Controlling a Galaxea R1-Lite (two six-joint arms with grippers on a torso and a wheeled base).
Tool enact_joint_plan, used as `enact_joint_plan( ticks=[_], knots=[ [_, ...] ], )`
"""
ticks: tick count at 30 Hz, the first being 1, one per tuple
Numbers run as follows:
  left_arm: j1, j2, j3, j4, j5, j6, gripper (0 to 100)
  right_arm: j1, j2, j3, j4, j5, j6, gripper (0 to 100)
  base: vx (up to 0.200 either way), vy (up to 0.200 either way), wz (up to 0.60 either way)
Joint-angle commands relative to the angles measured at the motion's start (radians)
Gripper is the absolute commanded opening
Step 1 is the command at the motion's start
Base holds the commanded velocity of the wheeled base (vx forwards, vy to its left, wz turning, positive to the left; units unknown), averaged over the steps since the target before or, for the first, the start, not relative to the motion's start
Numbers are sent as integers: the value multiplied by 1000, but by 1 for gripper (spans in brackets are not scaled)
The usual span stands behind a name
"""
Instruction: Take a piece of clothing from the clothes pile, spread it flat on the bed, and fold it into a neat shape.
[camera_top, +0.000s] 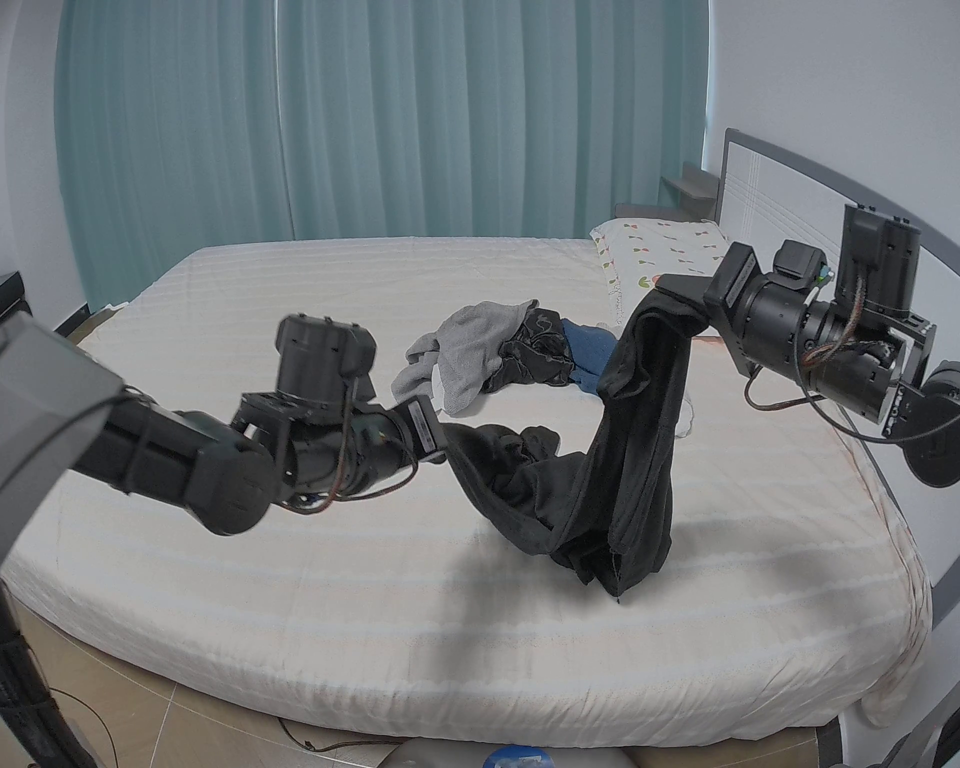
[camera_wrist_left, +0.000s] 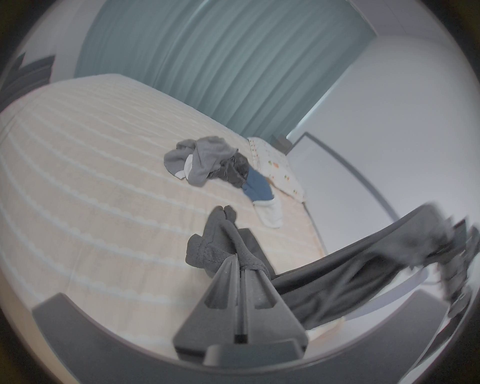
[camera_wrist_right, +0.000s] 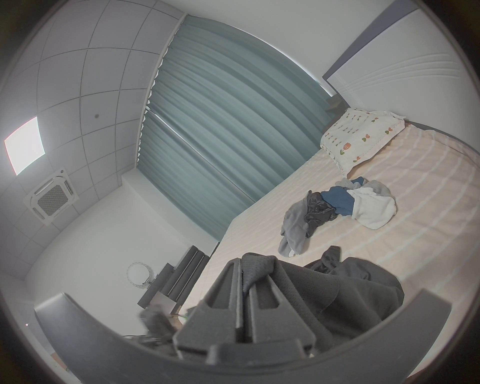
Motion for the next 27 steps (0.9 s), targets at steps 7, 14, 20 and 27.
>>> enact_joint_plan(
  ticks=[7,14,20,27],
  knots=[
    [77,-228,-95,39,-10,-44,0,-40,34,-299,-31,-40,0,0,0,0,0],
    [94,-218,52,9,-70,-50,0,-41,62,-48,-42,-27,12,0,0,0,0],
    [73,-167,160,-10,-81,-58,0,-35,154,115,-116,-21,27,0,0,0,0],
    [33,-132,250,-116,-99,-145,0,5,220,150,-146,-23,139,0,0,0,0]
  ],
)
